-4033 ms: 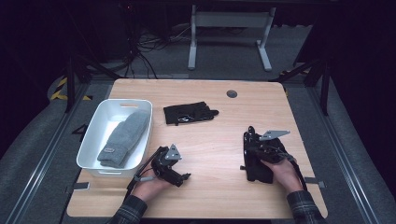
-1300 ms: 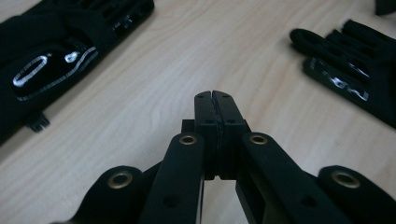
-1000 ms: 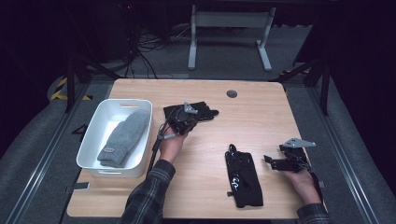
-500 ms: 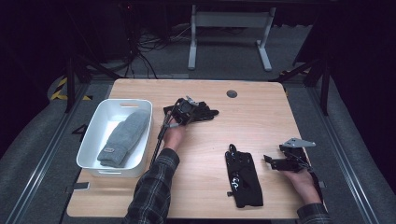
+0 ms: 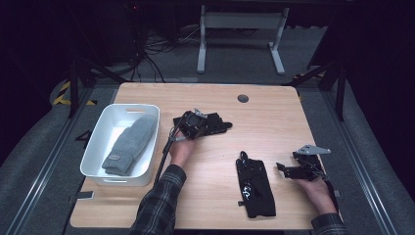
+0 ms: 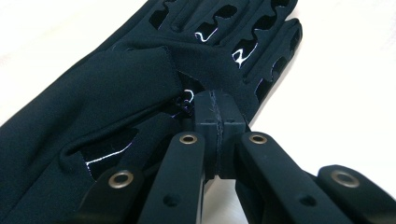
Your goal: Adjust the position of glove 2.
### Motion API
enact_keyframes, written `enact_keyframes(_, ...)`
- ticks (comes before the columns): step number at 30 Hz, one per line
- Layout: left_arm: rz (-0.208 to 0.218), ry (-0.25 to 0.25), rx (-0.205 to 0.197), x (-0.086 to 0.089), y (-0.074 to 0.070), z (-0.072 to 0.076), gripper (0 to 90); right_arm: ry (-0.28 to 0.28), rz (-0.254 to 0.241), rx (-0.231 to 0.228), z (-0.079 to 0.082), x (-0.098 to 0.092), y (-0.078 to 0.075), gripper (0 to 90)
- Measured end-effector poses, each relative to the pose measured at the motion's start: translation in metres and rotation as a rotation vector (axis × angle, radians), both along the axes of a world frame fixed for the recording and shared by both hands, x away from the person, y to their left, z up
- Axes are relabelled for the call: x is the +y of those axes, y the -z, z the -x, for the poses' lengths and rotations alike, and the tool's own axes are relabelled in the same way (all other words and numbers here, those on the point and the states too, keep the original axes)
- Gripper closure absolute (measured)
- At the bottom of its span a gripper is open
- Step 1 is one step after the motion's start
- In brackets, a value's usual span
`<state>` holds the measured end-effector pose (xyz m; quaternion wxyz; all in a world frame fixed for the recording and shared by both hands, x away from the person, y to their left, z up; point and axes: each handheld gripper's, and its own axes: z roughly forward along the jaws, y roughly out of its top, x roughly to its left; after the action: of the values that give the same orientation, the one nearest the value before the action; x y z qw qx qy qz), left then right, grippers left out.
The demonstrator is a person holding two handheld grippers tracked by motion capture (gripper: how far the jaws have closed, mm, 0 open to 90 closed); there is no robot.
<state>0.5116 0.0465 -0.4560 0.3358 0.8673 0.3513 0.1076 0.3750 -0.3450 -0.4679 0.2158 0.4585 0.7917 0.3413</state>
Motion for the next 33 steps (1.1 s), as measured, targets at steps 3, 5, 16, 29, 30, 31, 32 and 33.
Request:
enact_keyframes(3, 0.019, 0.026, 0.006, -0.004, 0.001, 0.012, 90.0, 0.0, 0.0, 0.0, 0.0, 0.0, 0.0, 15.8)
enact_keyframes(5, 0.025, 0.041, 0.012, -0.007, 0.001, 0.021, 90.0, 0.0, 0.0, 0.0, 0.0, 0.0, 0.0, 15.8)
enact_keyframes(16, 0.063, 0.089, 0.018, -0.023, 0.004, 0.061, 90.0, 0.001, 0.0, -0.001, 0.0, 0.0, 0.0, 15.8)
enact_keyframes(29, 0.068, 0.096, -0.026, -0.022, -0.016, 0.062, 90.0, 0.0, 0.0, 0.0, 0.0, 0.0, 0.0, 15.8)
enact_keyframes(30, 0.062, 0.09, -0.028, -0.02, -0.018, 0.06, 90.0, 0.0, 0.001, 0.0, 0.0, 0.0, 0.0, 15.7)
enact_keyframes(31, 0.063, 0.082, -0.039, -0.018, -0.02, 0.056, 90.0, 0.0, 0.0, 0.0, 0.0, 0.0, 0.0, 15.8)
enact_keyframes(32, 0.056, 0.076, -0.04, -0.016, -0.022, 0.051, 90.0, 0.0, 0.0, 0.0, 0.0, 0.0, 0.0, 15.7)
enact_keyframes(33, 0.053, 0.068, -0.037, -0.014, -0.022, 0.047, 90.0, 0.0, 0.0, 0.0, 0.0, 0.0, 0.0, 15.7)
